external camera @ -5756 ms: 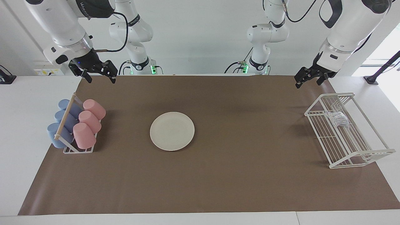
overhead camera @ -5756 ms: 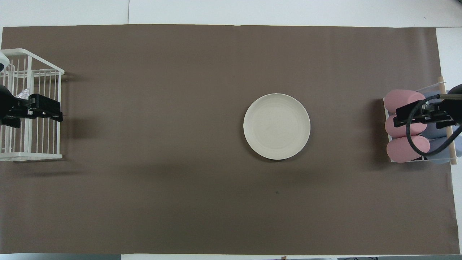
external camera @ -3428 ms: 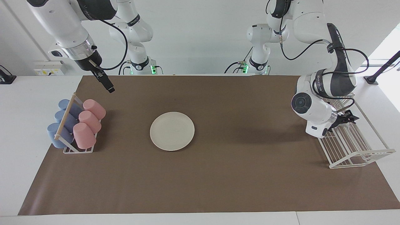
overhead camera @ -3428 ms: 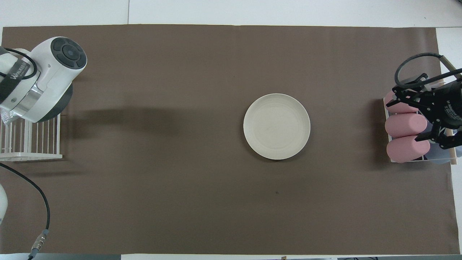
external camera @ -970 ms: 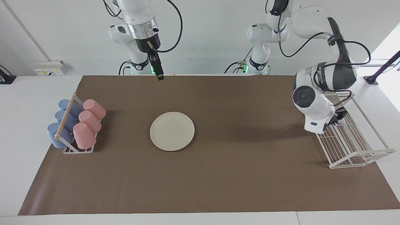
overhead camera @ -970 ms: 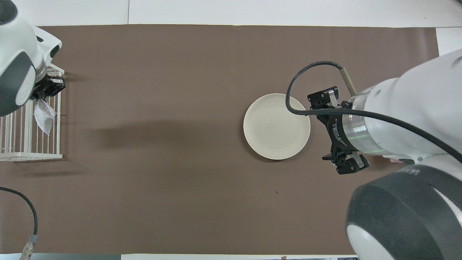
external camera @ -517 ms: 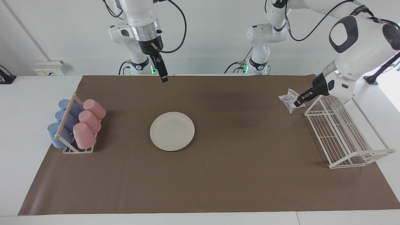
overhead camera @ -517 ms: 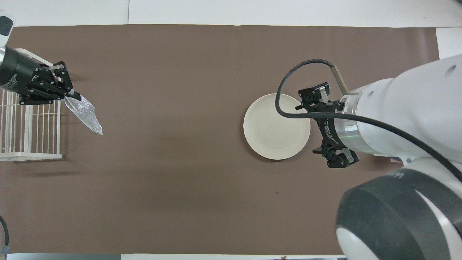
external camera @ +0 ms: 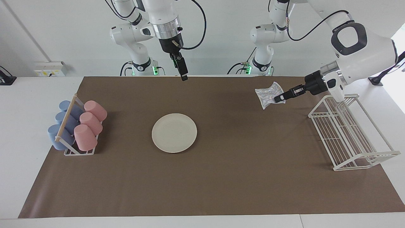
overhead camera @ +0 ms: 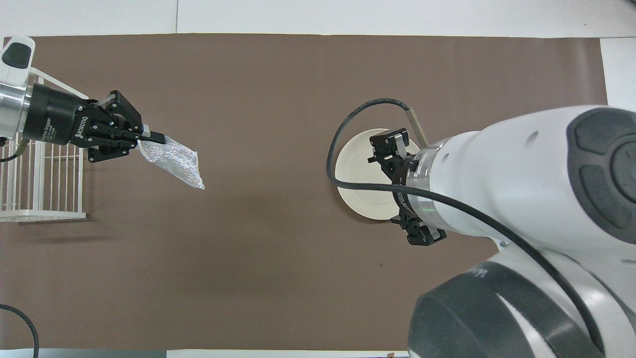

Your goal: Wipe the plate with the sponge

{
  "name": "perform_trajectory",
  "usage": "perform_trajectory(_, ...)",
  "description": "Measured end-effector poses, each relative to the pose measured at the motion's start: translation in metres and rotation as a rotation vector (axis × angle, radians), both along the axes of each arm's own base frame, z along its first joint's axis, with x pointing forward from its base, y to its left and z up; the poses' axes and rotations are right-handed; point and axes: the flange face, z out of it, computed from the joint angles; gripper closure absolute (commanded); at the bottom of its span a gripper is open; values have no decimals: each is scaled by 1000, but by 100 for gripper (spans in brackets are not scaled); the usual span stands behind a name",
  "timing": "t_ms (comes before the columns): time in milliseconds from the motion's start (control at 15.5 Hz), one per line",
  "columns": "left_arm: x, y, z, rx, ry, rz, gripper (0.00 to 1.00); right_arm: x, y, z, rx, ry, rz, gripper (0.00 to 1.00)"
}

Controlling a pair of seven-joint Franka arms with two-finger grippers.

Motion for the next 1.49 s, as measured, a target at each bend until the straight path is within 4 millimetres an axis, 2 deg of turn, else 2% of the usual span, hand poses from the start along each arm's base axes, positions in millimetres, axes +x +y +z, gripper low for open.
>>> perform_trajectory(194,-24,8,-12,-186,-101,-3,100,0,0,-1,-1,1,-1,0)
perform_trajectory(323,-42,4,-21,-284,-183,-25,100,2,-3,-2,-2,3,-6,0)
perform_trajectory(517,-73,-23,-38,-420,-287,-17,100,4,-7,-7,-6,11,-15,0)
perform_trajectory(711,-107,-54,-53,-537,-376,45,100,7,-3,-12,-8,23,-10,0)
perform_trajectory(905,-148,-100,-65,-615,-422,74,100,9,28,-21,-39,120,6,0)
perform_trajectory(1035,-162,-116,-71,-654,-450,74,100,14,56,-26,-63,165,10,0)
perform_trajectory(1229,-167,-124,-82,-684,-488,36,100,9,94,-32,-93,191,-9,0)
perform_trajectory(1488,-162,-122,-95,-698,-493,27,100,-8,107,-25,-130,240,-67,0)
